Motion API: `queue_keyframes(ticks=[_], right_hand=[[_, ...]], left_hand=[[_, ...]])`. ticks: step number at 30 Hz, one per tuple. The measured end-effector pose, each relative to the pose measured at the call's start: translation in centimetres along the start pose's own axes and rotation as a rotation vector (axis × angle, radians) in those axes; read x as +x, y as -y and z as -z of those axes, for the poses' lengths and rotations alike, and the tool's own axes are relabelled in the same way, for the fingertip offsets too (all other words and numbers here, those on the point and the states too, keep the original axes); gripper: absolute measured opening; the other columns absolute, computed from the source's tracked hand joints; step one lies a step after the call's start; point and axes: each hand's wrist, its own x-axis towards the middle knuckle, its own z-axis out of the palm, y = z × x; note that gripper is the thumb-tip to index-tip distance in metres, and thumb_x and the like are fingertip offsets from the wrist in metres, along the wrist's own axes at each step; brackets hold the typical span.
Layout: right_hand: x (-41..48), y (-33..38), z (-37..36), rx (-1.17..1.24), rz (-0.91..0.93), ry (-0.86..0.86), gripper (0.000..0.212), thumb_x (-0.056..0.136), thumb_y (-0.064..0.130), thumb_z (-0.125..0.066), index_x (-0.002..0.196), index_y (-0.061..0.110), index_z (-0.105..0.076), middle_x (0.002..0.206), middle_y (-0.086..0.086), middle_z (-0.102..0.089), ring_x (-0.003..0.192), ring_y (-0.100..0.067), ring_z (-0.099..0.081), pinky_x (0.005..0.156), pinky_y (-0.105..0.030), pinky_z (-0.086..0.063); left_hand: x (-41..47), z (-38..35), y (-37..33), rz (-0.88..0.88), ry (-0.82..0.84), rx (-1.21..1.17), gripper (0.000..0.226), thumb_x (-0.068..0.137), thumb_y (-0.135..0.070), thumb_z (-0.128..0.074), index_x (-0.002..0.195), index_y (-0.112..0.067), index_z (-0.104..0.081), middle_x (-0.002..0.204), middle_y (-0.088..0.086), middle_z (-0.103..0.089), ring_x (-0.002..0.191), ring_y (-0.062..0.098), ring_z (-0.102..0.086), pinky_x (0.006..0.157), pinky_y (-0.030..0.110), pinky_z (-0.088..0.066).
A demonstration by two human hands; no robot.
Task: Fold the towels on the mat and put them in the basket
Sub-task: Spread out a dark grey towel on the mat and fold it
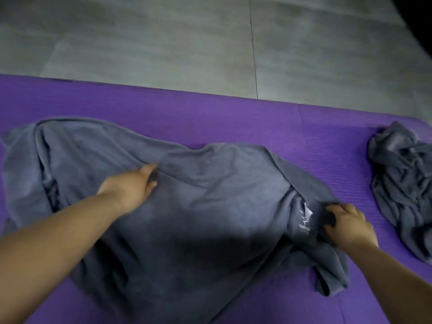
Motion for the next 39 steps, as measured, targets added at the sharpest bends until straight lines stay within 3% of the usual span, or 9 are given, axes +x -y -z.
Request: queue_keyframes(ticks=[6, 11, 16, 22, 25, 27, 33, 37, 39], right_hand=[[1.1, -0.2, 0.3, -0.026, -0.019, -0.021, 0.026, 0.094, 0.018, -0.037, 0.11, 0.011, -0.057, 0.126, -0.012, -0.051, 0.114, -0.029, -0.051, 0.09, -0.034, -0.043], [0.5, -0.5, -0.7, 0.094, -0.003, 0.082, 0.063, 0.082, 0.037, -0.063, 0.135, 0.016, -0.035, 0.139, -0.007, -0.033, 0.129, -0.029, -0.035, 0.098, -0.039, -0.038], [2.6, -1.8, -0.7, 0.177, 0.01, -0.013, 0.023, 0.086, 0.017, -0.052, 0.107, 0.01, -0.06, 0.123, -0.015, -0.053, 0.11, -0.03, -0.054, 0.089, -0.036, -0.044], [5.9, -1.9, 5.6, 0.443, 0.048, -0.314, 0.023, 0.087, 0.0, -0.049, 0.104, -0.007, -0.063, 0.106, -0.032, -0.062, 0.102, -0.042, -0.057, 0.086, -0.039, -0.043], [9.3, -1.4, 9.4, 0.644, 0.053, -0.403, 0.01, 0.084, 0.019, -0.051, 0.085, 0.013, -0.059, 0.096, -0.007, -0.07, 0.09, -0.005, -0.064, 0.066, -0.012, -0.04], [10.6, -0.9, 9.9, 0.9, 0.064, -0.452, 0.025, 0.084, 0.018, -0.053, 0.108, 0.016, -0.049, 0.081, 0.008, -0.061, 0.053, 0.021, -0.05, 0.057, -0.003, -0.035], [6.7, -2.1, 0.4, 0.789, -0.109, -0.18, 0.053, 0.08, 0.019, -0.063, 0.125, -0.004, -0.046, 0.11, -0.014, -0.056, 0.065, 0.002, -0.054, 0.054, -0.017, -0.039], [3.2, -3.9, -5.1, 0.608, -0.375, -0.155, 0.047, 0.079, 0.02, -0.066, 0.115, -0.008, -0.055, 0.119, -0.032, -0.053, 0.114, -0.039, -0.049, 0.094, -0.04, -0.04], [2.4, -4.6, -5.5, 0.732, -0.499, -0.132, 0.048, 0.077, 0.019, -0.07, 0.114, -0.009, -0.056, 0.114, -0.029, -0.057, 0.107, -0.038, -0.055, 0.088, -0.038, -0.048]], left_hand=[[4.6, 1.7, -3.8, -0.089, -0.088, -0.137, 0.067, 0.094, -0.023, -0.046, 0.147, -0.022, -0.005, 0.156, 0.0, 0.002, 0.14, 0.022, -0.021, 0.11, 0.039, -0.026], [5.4, -0.2, -7.5, -0.106, -0.036, -0.15, 0.064, 0.092, -0.022, -0.05, 0.146, -0.015, -0.016, 0.151, 0.009, -0.017, 0.133, 0.029, -0.034, 0.106, 0.037, -0.029], [5.5, -0.8, -6.9, -0.025, -0.271, -0.299, 0.029, 0.092, -0.012, -0.046, 0.117, 0.0, -0.053, 0.123, 0.026, -0.048, 0.112, 0.04, -0.049, 0.093, 0.041, -0.038], [8.1, 5.5, -4.4, 0.04, -0.634, -0.454, 0.028, 0.089, -0.003, -0.043, 0.113, 0.005, -0.055, 0.121, 0.031, -0.05, 0.115, 0.04, -0.046, 0.097, 0.039, -0.034], [8.5, 7.8, -4.2, -0.02, -0.56, -0.44, 0.056, 0.087, -0.008, -0.055, 0.138, -0.004, -0.032, 0.145, 0.022, -0.024, 0.133, 0.032, -0.029, 0.109, 0.031, -0.023], [8.1, 7.4, -4.0, -0.081, -0.421, -0.371, 0.079, 0.084, -0.011, -0.062, 0.146, -0.009, -0.013, 0.153, 0.017, -0.005, 0.141, 0.029, -0.014, 0.113, 0.03, -0.016], [0.4, -2.6, -2.6, -0.652, -0.345, -0.034, 0.058, 0.073, -0.044, -0.046, 0.116, -0.008, -0.059, 0.116, 0.021, -0.061, 0.104, 0.035, -0.061, 0.087, 0.042, -0.05], [-5.7, -10.2, -1.2, -0.838, -0.248, 0.087, 0.05, 0.063, -0.055, -0.04, 0.105, -0.029, -0.046, 0.114, -0.002, -0.047, 0.102, 0.016, -0.045, 0.087, 0.03, -0.033], [-6.4, -11.5, -0.8, -0.834, -0.291, 0.059, 0.045, 0.063, -0.051, -0.039, 0.102, -0.029, -0.045, 0.109, -0.004, -0.043, 0.099, 0.016, -0.043, 0.084, 0.03, -0.031]])
